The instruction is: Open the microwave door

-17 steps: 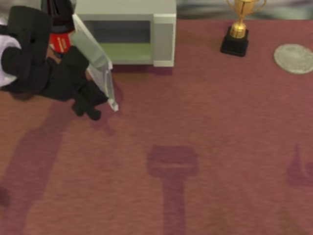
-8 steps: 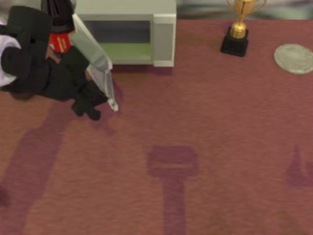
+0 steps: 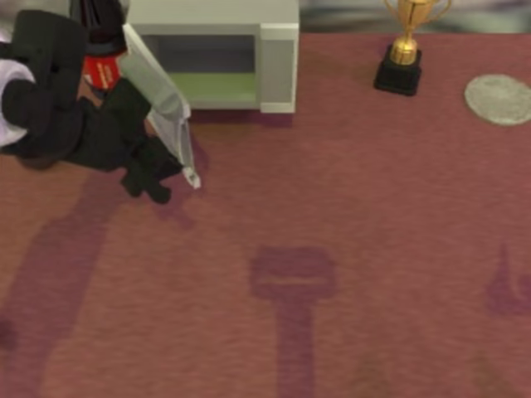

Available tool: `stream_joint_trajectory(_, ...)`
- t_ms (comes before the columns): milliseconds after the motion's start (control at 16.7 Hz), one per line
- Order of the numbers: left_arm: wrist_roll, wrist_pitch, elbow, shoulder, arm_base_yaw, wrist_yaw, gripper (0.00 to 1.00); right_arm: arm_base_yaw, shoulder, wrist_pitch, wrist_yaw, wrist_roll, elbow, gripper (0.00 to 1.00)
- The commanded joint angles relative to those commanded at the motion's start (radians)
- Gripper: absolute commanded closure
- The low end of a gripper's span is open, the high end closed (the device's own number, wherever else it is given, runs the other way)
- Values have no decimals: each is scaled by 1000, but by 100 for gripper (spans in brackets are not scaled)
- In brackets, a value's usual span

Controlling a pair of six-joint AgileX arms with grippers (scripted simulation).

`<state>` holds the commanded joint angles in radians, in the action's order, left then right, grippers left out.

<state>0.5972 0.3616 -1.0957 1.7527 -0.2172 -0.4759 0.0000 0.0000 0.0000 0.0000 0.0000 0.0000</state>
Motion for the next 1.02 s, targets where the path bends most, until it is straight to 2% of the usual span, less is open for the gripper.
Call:
stream_joint_trajectory(240,-1,3,5,-1,-4,-6,100,0,0,0,0,0,0,0)
stream_joint_trajectory(720,81,46,-14,7,31,-43,100,0,0,0,0,0,0,0)
stream_joint_trajectory(1020,81,46,-14,7,31,-43,100,0,0,0,0,0,0,0)
